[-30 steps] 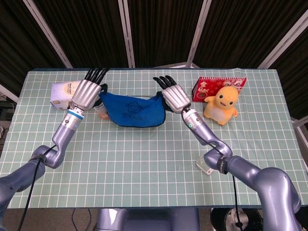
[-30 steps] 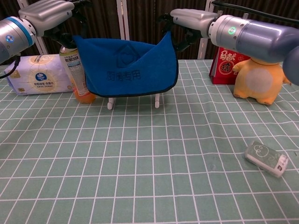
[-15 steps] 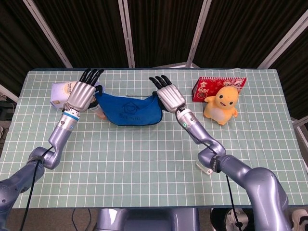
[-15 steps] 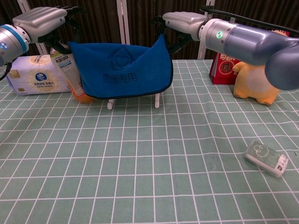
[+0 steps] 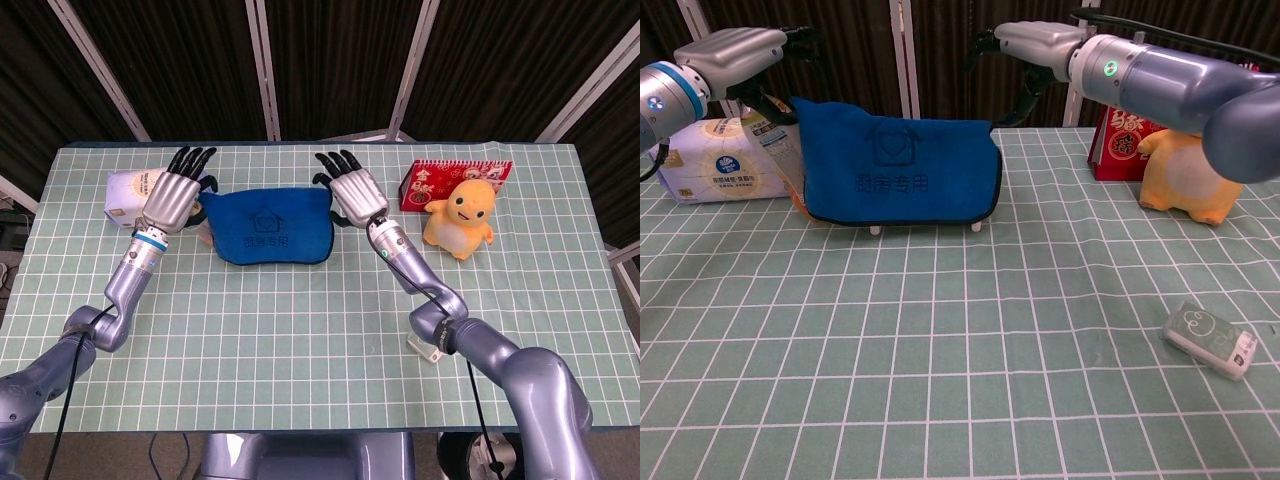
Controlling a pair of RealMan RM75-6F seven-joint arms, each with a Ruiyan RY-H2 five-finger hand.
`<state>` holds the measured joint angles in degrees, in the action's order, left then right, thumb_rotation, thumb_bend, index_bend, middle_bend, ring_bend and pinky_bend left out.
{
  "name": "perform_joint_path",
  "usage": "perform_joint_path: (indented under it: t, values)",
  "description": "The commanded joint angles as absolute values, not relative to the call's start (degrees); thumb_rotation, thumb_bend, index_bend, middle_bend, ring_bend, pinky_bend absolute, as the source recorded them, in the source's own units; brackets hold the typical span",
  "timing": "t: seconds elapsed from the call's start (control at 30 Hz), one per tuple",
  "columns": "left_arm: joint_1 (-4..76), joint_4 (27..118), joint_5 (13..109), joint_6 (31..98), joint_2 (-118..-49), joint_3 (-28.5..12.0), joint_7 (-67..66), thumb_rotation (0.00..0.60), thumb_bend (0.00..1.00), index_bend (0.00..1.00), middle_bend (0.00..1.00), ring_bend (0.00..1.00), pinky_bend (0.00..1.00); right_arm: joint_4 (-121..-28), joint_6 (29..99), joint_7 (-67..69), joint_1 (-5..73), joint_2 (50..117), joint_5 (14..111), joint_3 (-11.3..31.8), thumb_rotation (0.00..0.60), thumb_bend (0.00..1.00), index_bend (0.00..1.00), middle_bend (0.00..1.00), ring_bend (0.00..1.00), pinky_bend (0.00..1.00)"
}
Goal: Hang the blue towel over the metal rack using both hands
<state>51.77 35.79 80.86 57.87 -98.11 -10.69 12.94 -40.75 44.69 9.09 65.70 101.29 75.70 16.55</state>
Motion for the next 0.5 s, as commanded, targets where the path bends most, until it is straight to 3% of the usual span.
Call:
perform_joint_path:
  t: [0.03,0.37,0.5]
  values:
    - [51.6,37.0,80.1,57.3,-97.4,-11.0,12.2,0.600,0.28,0.00,0.00,0.00,0.00,-42.2,44.6,8.1,65.2,100.2,75.0,16.7,0.600,0.16,0.07,0.00,0.00,0.00]
    - [50.9,42.0,78.8,57.8,-94.8,-12.2,11.4,0.600,0.15,0.00,0.00,0.00,0.00,-49.5,47.3,5.2,62.0,95.4,75.0,16.0,0.600,0.15,0.06,0.00,0.00,0.00]
    - [50.5,47.0,77.8,58.0,-91.9,-13.3,10.7,0.600,0.03,0.00,0.00,0.00,0.00,-55.7,50.4,3.9,59.0,90.7,75.9,15.0,0.600,0.15,0.06,0.00,0.00,0.00]
